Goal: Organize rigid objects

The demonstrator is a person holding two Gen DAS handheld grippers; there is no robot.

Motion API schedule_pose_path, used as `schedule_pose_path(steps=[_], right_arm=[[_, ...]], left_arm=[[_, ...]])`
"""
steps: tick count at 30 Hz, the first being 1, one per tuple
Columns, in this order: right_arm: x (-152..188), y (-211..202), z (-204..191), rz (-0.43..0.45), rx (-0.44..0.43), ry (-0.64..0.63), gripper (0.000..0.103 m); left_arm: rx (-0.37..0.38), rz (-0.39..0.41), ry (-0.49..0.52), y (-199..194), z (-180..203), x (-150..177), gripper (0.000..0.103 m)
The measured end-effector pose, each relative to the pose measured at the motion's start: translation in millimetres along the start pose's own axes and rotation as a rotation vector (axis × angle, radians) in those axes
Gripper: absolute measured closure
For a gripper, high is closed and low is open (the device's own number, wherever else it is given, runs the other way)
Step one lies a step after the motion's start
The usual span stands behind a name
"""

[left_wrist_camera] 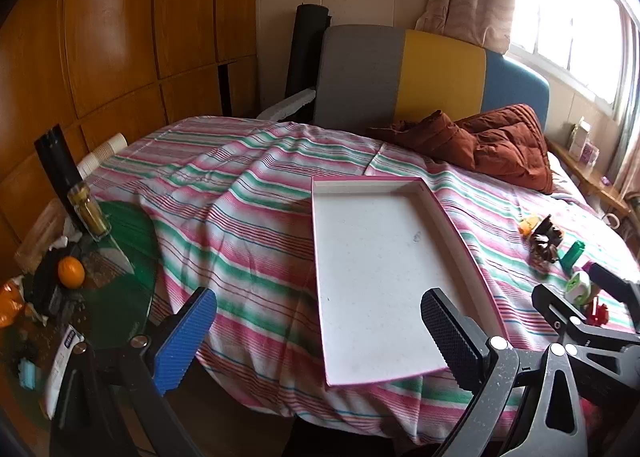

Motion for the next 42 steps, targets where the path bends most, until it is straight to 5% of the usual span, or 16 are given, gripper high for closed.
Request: schedule_pose_path(steps=[7,14,22,32,35,40,42], right_arm=[[-14.2,12.7,13.8,-0.004,-0.034,-0.022,0.004],[-42.2,25.3,68.8,-0.024,-0.022,0.001,0.004],[-52.9,39.9,171.4,-0.018,0.124,0.097,0.004],[-4.0,34.7,305.5,0.039,0.322,0.472,0.004],[7.4,36.2,328.5,0.020,0.262,0.614,0.004],[13.4,38.3,334.1,-0.010,0.206,0.684,0.004],[13.5,43.8,333.1,-0.035,0.191,0.683,0.004]], left_arm=[[0.000,-0.011,0.053,14.1,17.3,-13.7,0.000],[0.036,-0.035,0.126,31.8,55.2,-28.1,0.000],[0.106,-0.071,0.219,54.2,112.5,-41.8,0.000],[0.259,-0.144,0.367,93.1,215.5,-58.0,0.001],[0.308,-0.160,0.419,105.2,251.5,-55.9,0.010],[0.382,-0.213,0.491,127.7,300.7,-44.3,0.033],[0.406,-0.210,0.509,132.3,318.1,-40.4,0.034]])
Point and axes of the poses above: each gripper's, at about its wrist camera, not at the fingertips, and y roughly the way its jaws point, z to its right, x to its underside, the point moved 1 cm from there along y, roughly the way its jaws point, and after that the axes turned 1 degree about -y, right-handed, at the moved point
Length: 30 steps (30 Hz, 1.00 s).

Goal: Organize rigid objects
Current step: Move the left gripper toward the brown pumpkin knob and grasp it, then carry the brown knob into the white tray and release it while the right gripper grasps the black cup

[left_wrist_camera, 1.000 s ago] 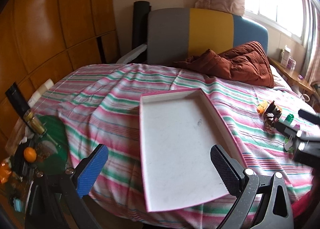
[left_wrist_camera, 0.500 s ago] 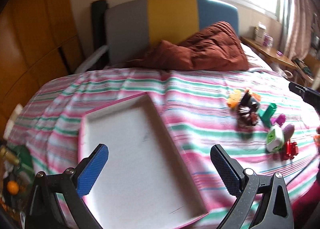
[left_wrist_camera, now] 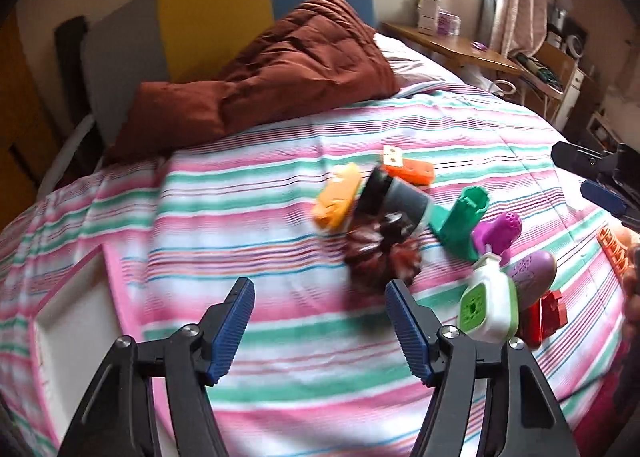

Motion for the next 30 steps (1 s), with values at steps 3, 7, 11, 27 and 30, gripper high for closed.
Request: schedule_pose_path(steps=[3,7,11,27,30], right_arm=[[1.7,1.2,-1.2,-0.012,-0.024,0.005,0.004],[0.9,2.6,-0.4,-0.017,-0.032,0.013,0.004],[1.0,5.1,1.8,-0.024,-0.022,0.013,0.004],[14.9,14.0,-69.3,-0.069,-0.113,-0.302,0.020],[11.2,21.8,-106.6,-0.079,-0.145,-0.469,0.020]], left_arm=[[0.008,0.030,0.052,11.7,18.1,-8.8,0.034],[0.014,0.025,0.072,36.1,27.9,-21.2,0.033],[0.103,0.001,0.023,52.6,25.1,-28.9,0.079],[0.096,0.009,-0.143,-27.3,-44.7,35.1,0.079],[0.092,0.028,-0.181,-46.4,-65.4,43.6,0.079]])
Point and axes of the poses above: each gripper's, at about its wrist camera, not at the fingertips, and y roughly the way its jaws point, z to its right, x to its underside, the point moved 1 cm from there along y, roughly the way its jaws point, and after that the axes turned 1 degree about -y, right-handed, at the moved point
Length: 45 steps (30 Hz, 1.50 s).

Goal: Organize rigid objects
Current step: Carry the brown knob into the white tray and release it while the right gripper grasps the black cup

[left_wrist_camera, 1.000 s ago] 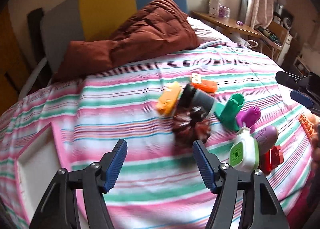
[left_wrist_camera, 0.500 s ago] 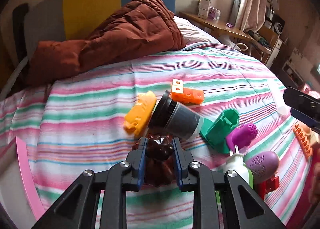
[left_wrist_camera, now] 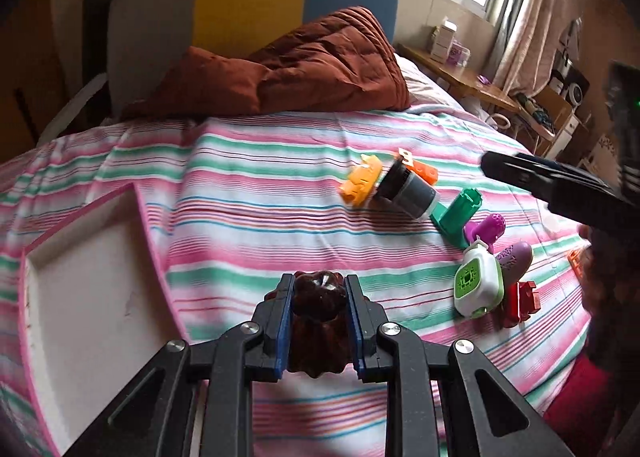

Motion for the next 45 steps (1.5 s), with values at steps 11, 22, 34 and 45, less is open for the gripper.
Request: schedule_pose_path(steps=[11,22,34,45], right_arm=[[-14.5,129.4,-38.2,-0.422,0.125,-0.425,0.024],[14.2,95.0,-40.8,-0.388,0.065,-0.326,0.058],[62.6,78.6,-80.9,-0.306,-0.070,-0.249,0.058],[63.8,76.7,-85.2,-0.270,-0.028,-0.296,0.058]], left_arm=[[-0.085,0.053,-0.196,-51.3,-90.1,21.3,0.079],[-0.165,0.073,-0.383,-73.4,-179.7,41.8,0.079],[-0.269,0.052,-0.367,-28.5,-221.7,4.9,0.079],[-0.368,0.081,-0.321,-15.8,-226.5,-8.6,0.063]])
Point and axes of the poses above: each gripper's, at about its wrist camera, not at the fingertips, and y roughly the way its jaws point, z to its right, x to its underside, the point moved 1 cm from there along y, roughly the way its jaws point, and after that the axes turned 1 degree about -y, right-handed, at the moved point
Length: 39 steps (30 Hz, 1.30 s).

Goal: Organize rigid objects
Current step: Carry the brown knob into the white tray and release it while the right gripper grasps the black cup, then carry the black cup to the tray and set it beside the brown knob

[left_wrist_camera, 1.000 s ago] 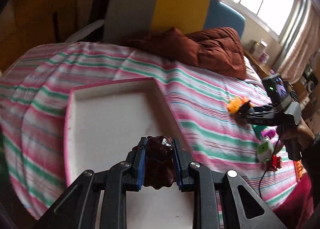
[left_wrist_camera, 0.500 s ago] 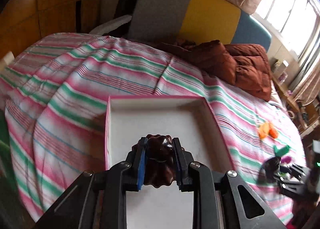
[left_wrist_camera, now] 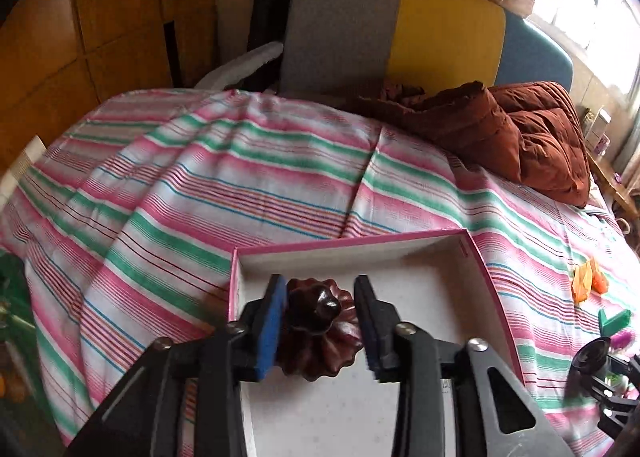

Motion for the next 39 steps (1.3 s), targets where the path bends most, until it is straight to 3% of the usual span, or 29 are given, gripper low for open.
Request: schedule_pose_path(steps=[5,17,23,39], right_arm=[[0.0,-0.1,0.3,0.000,0.001,0.001,0.058],[1.1,1.3,-1.7,0.003,0.021,-0.003,0.058],[2.0,0.4,-4.0,0.006,0.039,-0.014,0.058],[3.4,2.1,-8.5,0.017,0.079,-0.018,0.059]], left_arm=[[-0.002,0.037,-0.030,-32.2,-2.5,15.4,0.049],[0.020,0.008,0.014,-95.9,18.5,90.3,0.049],[-0.023,0.025,0.052,-111.5,23.4,102.1,0.049],[-0.022,0.024,0.035,-122.3,16.0,112.3,0.049]])
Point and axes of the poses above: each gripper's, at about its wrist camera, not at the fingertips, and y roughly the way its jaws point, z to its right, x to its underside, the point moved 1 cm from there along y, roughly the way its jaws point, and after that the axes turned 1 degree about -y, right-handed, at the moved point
